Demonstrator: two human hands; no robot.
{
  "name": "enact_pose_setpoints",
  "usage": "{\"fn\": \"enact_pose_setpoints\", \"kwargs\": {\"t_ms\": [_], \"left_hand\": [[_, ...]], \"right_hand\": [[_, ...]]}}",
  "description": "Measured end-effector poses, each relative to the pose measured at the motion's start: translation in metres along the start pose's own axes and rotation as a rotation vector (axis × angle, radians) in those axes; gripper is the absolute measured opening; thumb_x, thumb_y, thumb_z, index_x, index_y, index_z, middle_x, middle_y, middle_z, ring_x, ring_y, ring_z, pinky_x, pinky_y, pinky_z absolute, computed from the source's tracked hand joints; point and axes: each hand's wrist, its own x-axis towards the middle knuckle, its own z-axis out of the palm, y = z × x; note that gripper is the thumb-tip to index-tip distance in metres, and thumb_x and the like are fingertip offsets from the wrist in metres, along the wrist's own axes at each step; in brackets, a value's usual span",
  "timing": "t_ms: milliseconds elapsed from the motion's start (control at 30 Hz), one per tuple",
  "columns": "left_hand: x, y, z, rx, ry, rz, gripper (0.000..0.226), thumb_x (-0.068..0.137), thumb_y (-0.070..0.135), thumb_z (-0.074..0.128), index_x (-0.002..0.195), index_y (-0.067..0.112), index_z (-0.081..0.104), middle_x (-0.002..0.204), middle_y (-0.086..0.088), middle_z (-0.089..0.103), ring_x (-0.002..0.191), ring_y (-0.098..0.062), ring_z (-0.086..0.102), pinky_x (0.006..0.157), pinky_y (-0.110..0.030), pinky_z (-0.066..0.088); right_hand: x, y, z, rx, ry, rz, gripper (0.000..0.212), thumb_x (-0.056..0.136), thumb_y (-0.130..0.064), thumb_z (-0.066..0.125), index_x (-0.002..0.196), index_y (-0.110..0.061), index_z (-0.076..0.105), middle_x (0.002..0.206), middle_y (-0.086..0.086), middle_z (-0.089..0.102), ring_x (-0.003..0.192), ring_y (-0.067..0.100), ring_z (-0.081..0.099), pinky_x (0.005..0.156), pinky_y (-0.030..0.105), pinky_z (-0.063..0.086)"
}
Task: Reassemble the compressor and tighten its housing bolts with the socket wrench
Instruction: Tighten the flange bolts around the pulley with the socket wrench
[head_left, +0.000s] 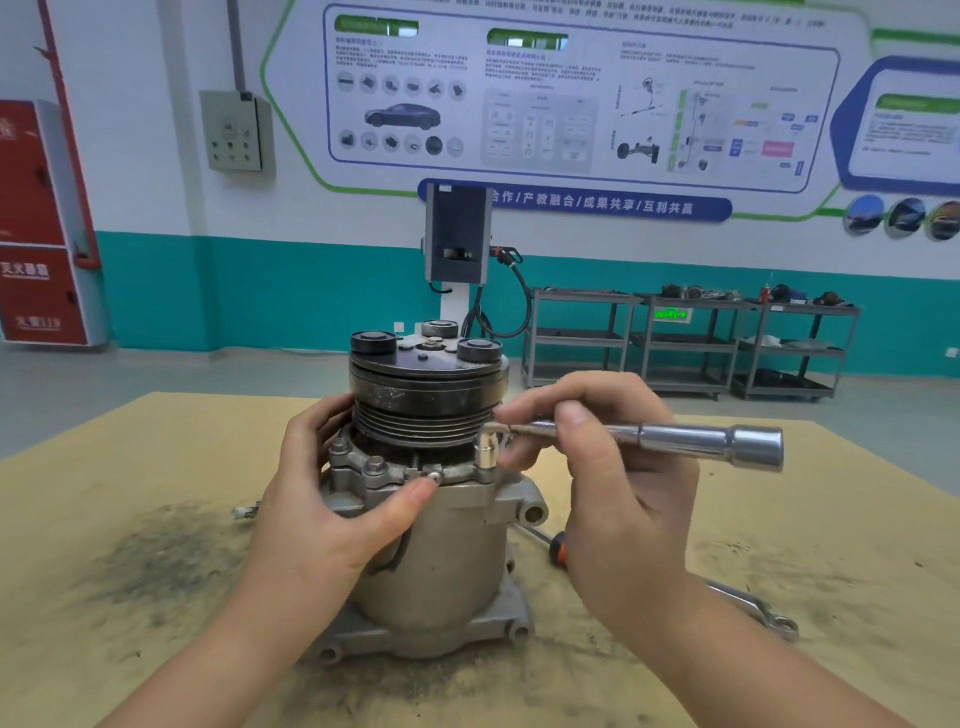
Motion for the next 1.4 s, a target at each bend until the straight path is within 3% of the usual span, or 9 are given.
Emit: {"fn": "enact_pose_setpoints", "kwargs": {"t_ms": [67, 167, 300, 600, 733, 967, 1133, 1300, 1400], "left_hand": [[0.0, -0.001, 0.0, 0.002, 0.002, 0.003, 0.075, 0.049, 0.073, 0.078, 0.115, 0.061, 0.047, 0.121, 0.029, 0.06, 0.112, 0.004, 0.059, 0.092, -0.026, 0.043], [0.0, -0.002, -0.001, 0.012, -0.006, 0.01, 0.069, 0.053, 0.061, 0.078, 0.115, 0.061, 0.047, 0.12, 0.031, 0.06, 0.112, 0.007, 0.058, 0.092, -0.024, 0.043], [0.001, 0.0, -0.002, -0.002, 0.001, 0.027, 0.062, 0.06, 0.058, 0.073, 0.117, 0.049, 0.049, 0.118, 0.034, 0.06, 0.112, 0.013, 0.055, 0.086, -0.002, 0.041], [0.0, 0.005, -0.001, -0.027, 0.002, 0.01, 0.053, 0.069, 0.059, 0.064, 0.118, 0.046, 0.048, 0.116, 0.037, 0.059, 0.112, 0.015, 0.053, 0.087, 0.0, 0.038], [0.0, 0.007, -0.001, -0.011, 0.001, 0.019, 0.051, 0.071, 0.059, 0.063, 0.118, 0.045, 0.047, 0.117, 0.039, 0.058, 0.113, 0.016, 0.052, 0.086, 0.002, 0.037], [-0.001, 0.007, -0.001, -0.016, -0.018, 0.012, 0.061, 0.06, 0.057, 0.074, 0.115, 0.054, 0.048, 0.117, 0.038, 0.059, 0.109, 0.014, 0.056, 0.084, 0.001, 0.041], [-0.001, 0.007, -0.002, -0.003, -0.034, 0.008, 0.065, 0.054, 0.061, 0.078, 0.111, 0.066, 0.047, 0.118, 0.036, 0.058, 0.11, 0.011, 0.058, 0.088, -0.014, 0.044], [0.0, 0.005, -0.001, -0.004, -0.028, 0.015, 0.064, 0.054, 0.061, 0.078, 0.11, 0.066, 0.047, 0.119, 0.035, 0.059, 0.111, 0.009, 0.057, 0.091, -0.019, 0.042], [0.0, 0.006, -0.001, 0.009, -0.026, 0.01, 0.064, 0.053, 0.062, 0.077, 0.11, 0.066, 0.047, 0.119, 0.035, 0.059, 0.112, 0.01, 0.057, 0.09, -0.018, 0.041]], "right_hand": [[0.006, -0.004, -0.003, 0.058, 0.008, 0.06, 0.012, 0.09, -0.015, 0.048, 0.09, -0.011, 0.059, 0.082, 0.011, 0.07, 0.057, 0.024, 0.064, 0.059, 0.03, 0.053], [0.022, -0.003, -0.016, 0.23, 0.191, 0.243, 0.009, 0.089, -0.008, 0.044, 0.089, -0.015, 0.05, 0.07, 0.013, 0.07, 0.047, 0.024, 0.059, 0.054, 0.026, 0.049], [0.036, 0.005, -0.031, 0.303, 0.315, 0.422, 0.015, 0.098, 0.0, 0.035, 0.093, -0.012, 0.043, 0.065, 0.013, 0.07, 0.044, 0.021, 0.058, 0.052, 0.026, 0.05], [0.035, 0.015, -0.03, 0.377, 0.247, 0.574, 0.014, 0.098, -0.002, 0.036, 0.093, -0.011, 0.045, 0.071, 0.017, 0.071, 0.049, 0.022, 0.061, 0.054, 0.027, 0.054], [0.042, 0.013, -0.037, 0.463, 0.213, 0.74, 0.01, 0.096, -0.005, 0.042, 0.089, -0.007, 0.049, 0.072, 0.016, 0.071, 0.049, 0.02, 0.061, 0.052, 0.026, 0.053], [0.046, 0.015, -0.042, 0.525, 0.222, 0.887, 0.009, 0.09, -0.007, 0.046, 0.084, -0.006, 0.052, 0.073, 0.014, 0.071, 0.049, 0.018, 0.059, 0.049, 0.025, 0.053], [0.026, 0.023, -0.031, 0.436, 0.33, 0.555, 0.033, 0.088, 0.001, 0.038, 0.067, -0.014, 0.06, 0.065, 0.014, 0.067, 0.045, 0.02, 0.054, 0.048, 0.023, 0.049], [0.009, 0.025, -0.024, 0.034, 0.2, 0.106, 0.011, 0.086, -0.006, 0.047, 0.083, -0.013, 0.055, 0.076, 0.009, 0.071, 0.056, 0.022, 0.062, 0.061, 0.027, 0.052], [0.005, 0.022, -0.02, -0.214, 0.057, -0.112, 0.012, 0.092, -0.012, 0.048, 0.091, -0.021, 0.055, 0.085, 0.0, 0.067, 0.065, 0.015, 0.065, 0.065, 0.021, 0.053]]}}
